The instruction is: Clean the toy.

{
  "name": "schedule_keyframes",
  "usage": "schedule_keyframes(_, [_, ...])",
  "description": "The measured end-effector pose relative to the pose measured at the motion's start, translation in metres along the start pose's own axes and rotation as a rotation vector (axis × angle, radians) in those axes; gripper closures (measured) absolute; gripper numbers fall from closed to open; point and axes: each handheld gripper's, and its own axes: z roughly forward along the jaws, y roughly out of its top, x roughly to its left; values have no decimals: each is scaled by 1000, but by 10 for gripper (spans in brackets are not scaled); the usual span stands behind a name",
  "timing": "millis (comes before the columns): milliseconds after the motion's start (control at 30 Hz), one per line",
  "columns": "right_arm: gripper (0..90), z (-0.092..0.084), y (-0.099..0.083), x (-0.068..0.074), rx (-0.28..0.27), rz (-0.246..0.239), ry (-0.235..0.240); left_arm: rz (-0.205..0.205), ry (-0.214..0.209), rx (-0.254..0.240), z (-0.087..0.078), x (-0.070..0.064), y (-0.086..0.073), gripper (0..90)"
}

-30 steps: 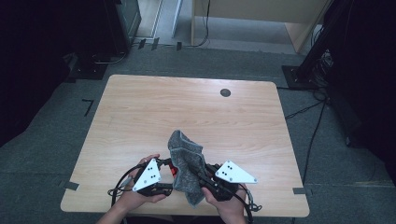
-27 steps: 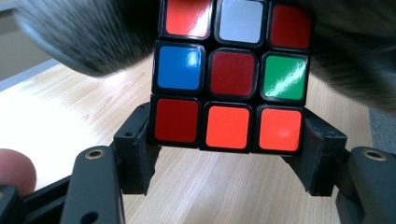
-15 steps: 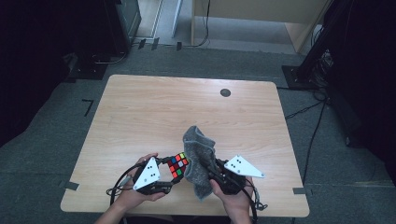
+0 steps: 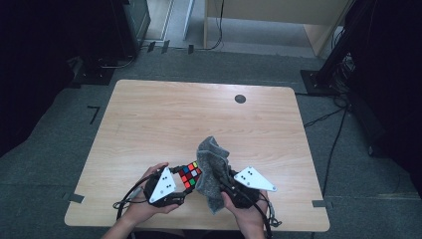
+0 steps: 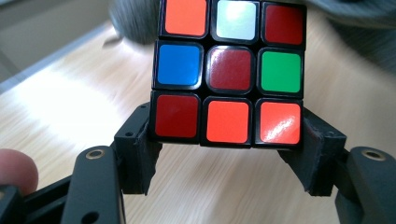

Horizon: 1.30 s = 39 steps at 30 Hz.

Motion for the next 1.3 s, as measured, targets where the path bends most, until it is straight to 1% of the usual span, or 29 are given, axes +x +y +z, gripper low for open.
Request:
schedule_keyframes(33, [697, 0, 2, 6, -3, -31, 8, 2, 6, 18, 2, -1, 1, 343])
schedule_keyframes(67, [692, 0, 3, 12, -2, -51, 14, 0, 12, 40, 4, -4, 3, 343])
schedule_keyframes(100, [683, 2, 3, 19, 5, -77, 19, 7, 23, 60, 6, -7, 5, 343])
schedule_keyframes(133, [671, 4, 2, 27, 10, -114, 16, 5, 28, 68, 6, -9, 7, 343])
schedule_keyframes(267, [669, 11, -5, 49, 35, -230, -37, -9, 36, 91, 9, -19, 14, 343])
schedule_keyframes(300, [667, 12, -7, 53, 33, -264, -50, -14, 36, 98, 9, -20, 15, 343])
schedule_keyframes(367, [666, 15, -11, 58, 42, -306, -64, -21, 35, 108, 10, -21, 16, 343])
schedule_keyframes(467, [671, 18, -14, 60, 51, -332, -86, -19, 39, 107, 11, -21, 14, 345])
schedule_keyframes(500, [674, 19, -15, 58, 48, -358, -102, -18, 41, 107, 11, -21, 13, 345])
schedule_keyframes(567, [681, 18, -15, 54, 43, -359, -133, -21, 39, 100, 10, -19, 12, 345])
schedule_keyframes(600, [682, 17, -13, 49, 44, -338, -156, -21, 39, 99, 10, -18, 12, 345])
schedule_keyframes(667, [685, 15, -11, 40, 42, -293, -167, -37, 37, 94, 10, -15, 10, 345])
schedule_keyframes(700, [686, 12, -9, 35, 38, -266, -181, -46, 33, 90, 10, -14, 9, 345])
schedule_keyframes(733, [686, 11, -8, 34, 34, -260, -174, -50, 30, 90, 10, -13, 9, 345])
schedule_keyframes(767, [685, 10, -8, 36, 27, -252, -154, -49, 32, 93, 10, -13, 9, 345])
schedule_keyframes(800, [684, 9, -8, 40, 18, -255, -122, -48, 33, 93, 11, -13, 9, 345])
schedule_keyframes(833, [682, 9, -8, 44, 14, -268, -99, -52, 30, 87, 11, -14, 10, 345])
schedule_keyframes(867, [681, 11, -9, 52, 25, -307, -75, -48, 27, 86, 10, -14, 10, 345])
schedule_keyframes(900, [678, 13, -11, 58, 41, -341, -67, -42, 32, 86, 10, -15, 11, 344])
schedule_keyframes(933, [680, 15, -13, 62, 53, -374, -72, -35, 34, 86, 9, -16, 11, 345])
schedule_keyframes(967, [687, 17, -15, 62, 56, -389, -85, -36, 34, 86, 8, -15, 11, 345])
schedule_keyframes(1000, [694, 17, -15, 60, 56, -388, -88, -34, 35, 86, 8, -15, 11, 345])
schedule_keyframes(1033, [701, 16, -14, 56, 52, -368, -88, -31, 33, 87, 8, -14, 10, 345])
schedule_keyframes(1100, [711, 13, -9, 44, 43, -303, -130, -42, 18, 62, 6, -12, 8, 345])
schedule_keyframes(1133, [713, 10, -6, 38, 34, -277, -133, -43, 10, 41, 4, -9, 8, 345])
schedule_keyframes(1167, [716, 6, -2, 28, 21, -211, -125, -43, 1, 15, 3, -8, 7, 345])
schedule_keyframes(1200, [720, 3, 0, 23, 7, -178, -120, -39, -26, -43, 0, -6, 4, 345])
schedule_keyframes(1233, [722, -2, 3, 15, -20, -125, -99, -43, -54, -97, -3, -4, 2, 344])
schedule_keyframes(1300, [723, -6, 5, 8, -58, -55, -26, -42, -106, -194, -8, -2, -2, 344])
